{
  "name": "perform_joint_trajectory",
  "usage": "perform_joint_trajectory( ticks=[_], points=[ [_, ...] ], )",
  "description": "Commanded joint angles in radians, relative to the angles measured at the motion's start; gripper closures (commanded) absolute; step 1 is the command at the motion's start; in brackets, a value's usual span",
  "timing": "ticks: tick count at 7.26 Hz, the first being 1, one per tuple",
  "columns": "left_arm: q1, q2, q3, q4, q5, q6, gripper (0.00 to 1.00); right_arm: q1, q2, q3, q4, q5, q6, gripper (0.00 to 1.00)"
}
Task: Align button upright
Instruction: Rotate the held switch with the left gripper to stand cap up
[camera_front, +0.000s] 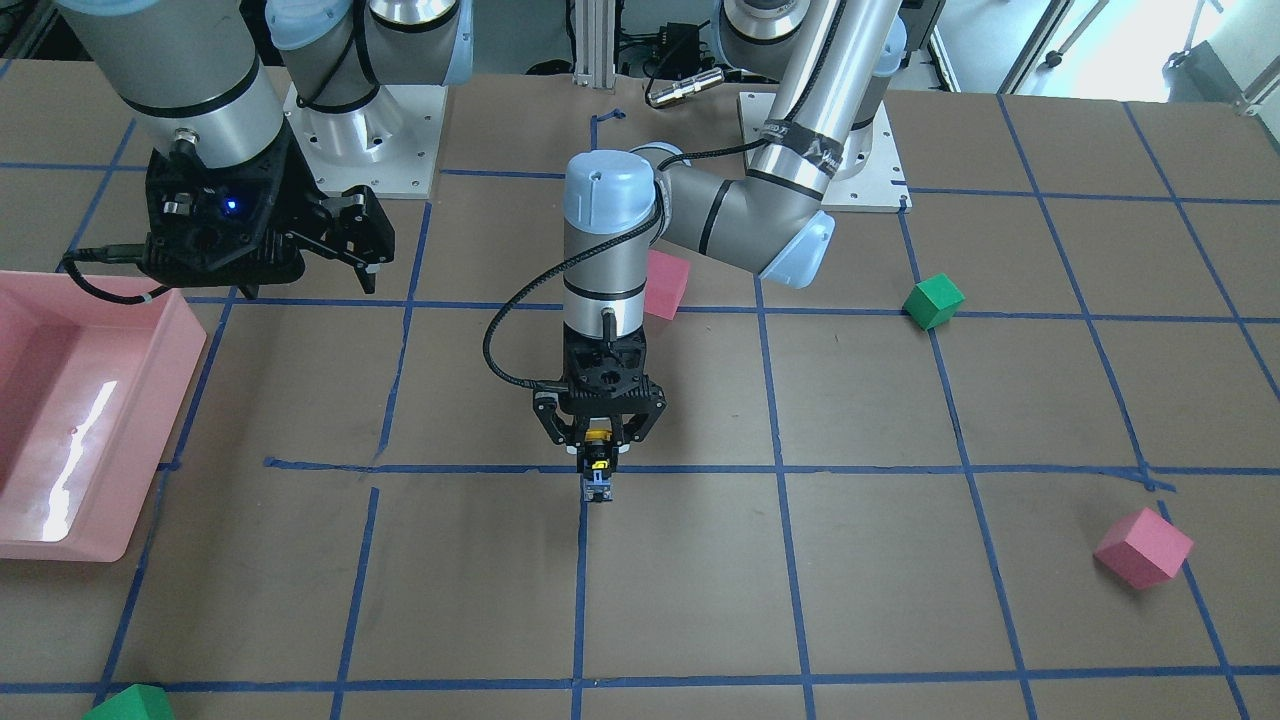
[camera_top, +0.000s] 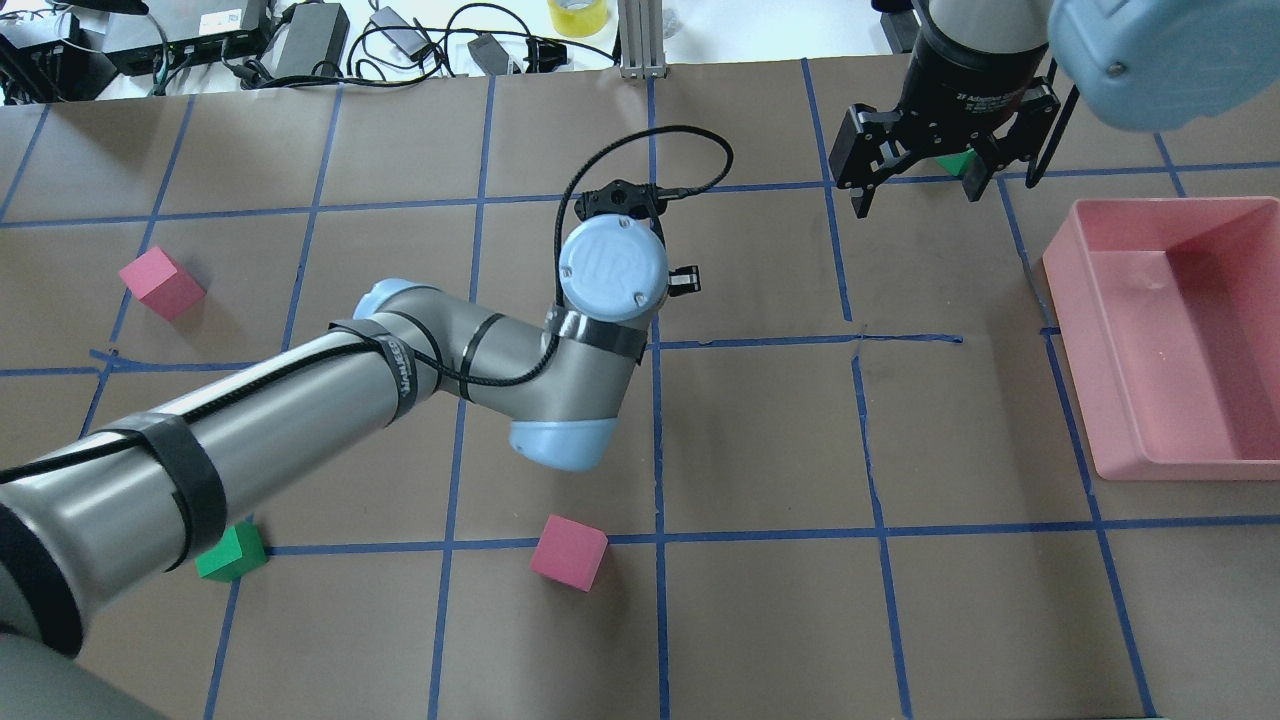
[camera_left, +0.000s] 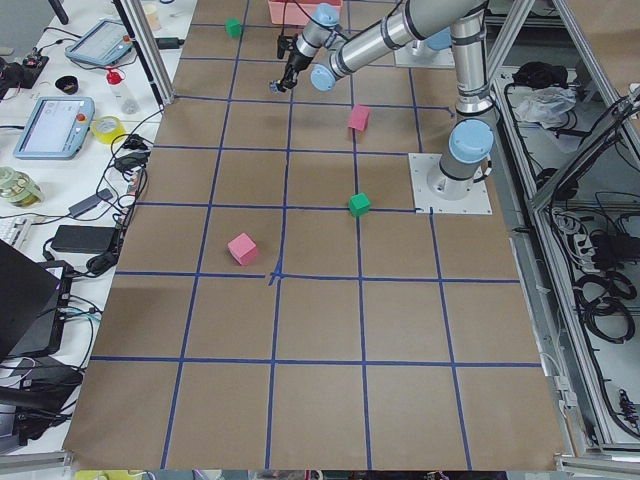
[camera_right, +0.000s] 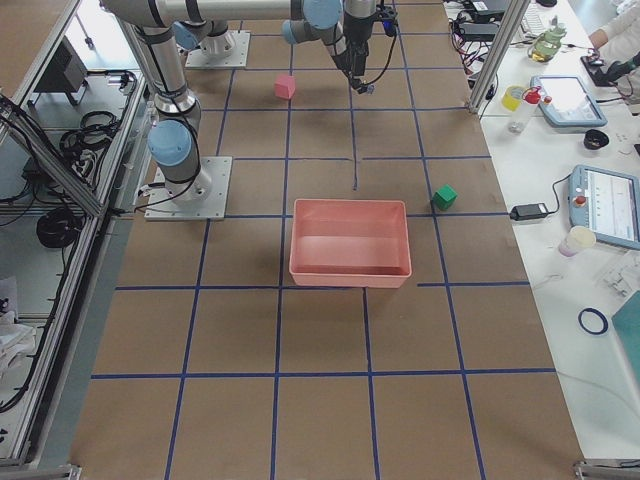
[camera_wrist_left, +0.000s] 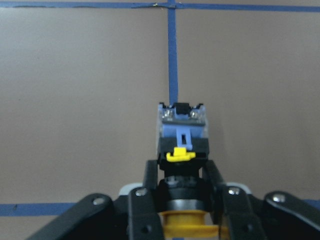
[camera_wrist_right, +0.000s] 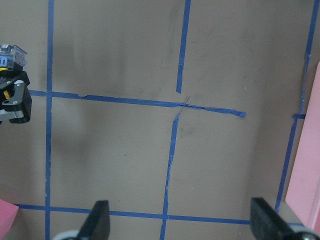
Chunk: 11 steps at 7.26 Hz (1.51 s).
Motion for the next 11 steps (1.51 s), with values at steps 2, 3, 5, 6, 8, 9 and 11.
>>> perform_joint_trajectory(
  ticks=[2, 3, 5, 6, 8, 9, 11],
  points=[
    [0.094, 0.039, 0.124, -0.421, -0.356, -0.246, 0.77, -0.002, 0.000, 0.005, -0.001, 0.000, 0.000, 0.00],
    [0.114, 0.021, 0.143, -0.460, -0.433, -0.379, 0.78, -0.002, 0.000, 0.005, -0.001, 0.000, 0.000, 0.00],
    [0.194, -0.018, 0.179, -0.502, -0.622, -0.573, 0.86, -0.002, 0.000, 0.006, -0.001, -0.001, 0.000, 0.00],
    [0.222, -0.051, 0.221, -0.591, -0.699, -0.595, 0.88, -0.003, 0.001, 0.006, 0.000, -0.002, 0.000, 0.00],
    [0.237, -0.117, 0.259, -0.617, -0.761, -0.615, 0.91, -0.002, 0.001, 0.006, 0.000, 0.000, 0.000, 0.00],
    [0.249, -0.139, 0.258, -0.617, -0.771, -0.609, 0.87, -0.002, 0.000, 0.006, 0.000, 0.000, 0.000, 0.00],
    [0.266, -0.157, 0.232, -0.620, -0.797, -0.618, 0.89, -0.002, 0.000, 0.006, -0.001, 0.001, 0.000, 0.00]
  ],
)
